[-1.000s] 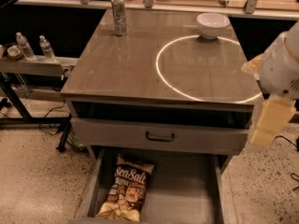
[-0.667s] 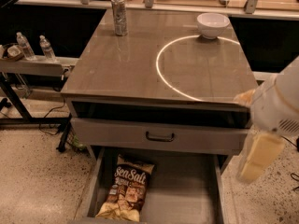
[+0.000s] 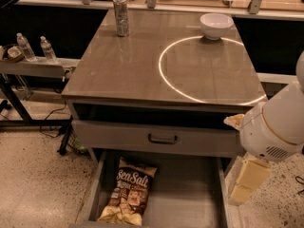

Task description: Pick brown chip bag from middle drawer and place on counter

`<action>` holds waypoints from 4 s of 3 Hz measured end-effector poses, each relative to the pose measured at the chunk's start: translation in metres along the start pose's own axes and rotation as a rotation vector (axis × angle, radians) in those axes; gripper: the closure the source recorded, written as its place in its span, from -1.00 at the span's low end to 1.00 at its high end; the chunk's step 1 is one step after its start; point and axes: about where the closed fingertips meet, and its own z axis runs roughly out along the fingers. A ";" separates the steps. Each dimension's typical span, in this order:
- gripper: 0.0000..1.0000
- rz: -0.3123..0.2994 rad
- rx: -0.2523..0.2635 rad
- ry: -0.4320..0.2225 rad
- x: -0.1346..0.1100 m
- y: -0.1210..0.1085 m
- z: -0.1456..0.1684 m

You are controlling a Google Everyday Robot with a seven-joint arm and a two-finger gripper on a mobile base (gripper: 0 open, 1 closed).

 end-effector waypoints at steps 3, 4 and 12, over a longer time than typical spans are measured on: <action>-1.00 -0.526 -0.086 0.096 -0.034 0.019 0.075; -1.00 -0.776 -0.085 0.112 -0.048 0.023 0.094; -1.00 -1.583 -0.096 0.139 -0.097 -0.012 0.258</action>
Offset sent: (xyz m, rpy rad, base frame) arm -0.0032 0.0639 -0.0744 -0.1541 -0.0490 0.5712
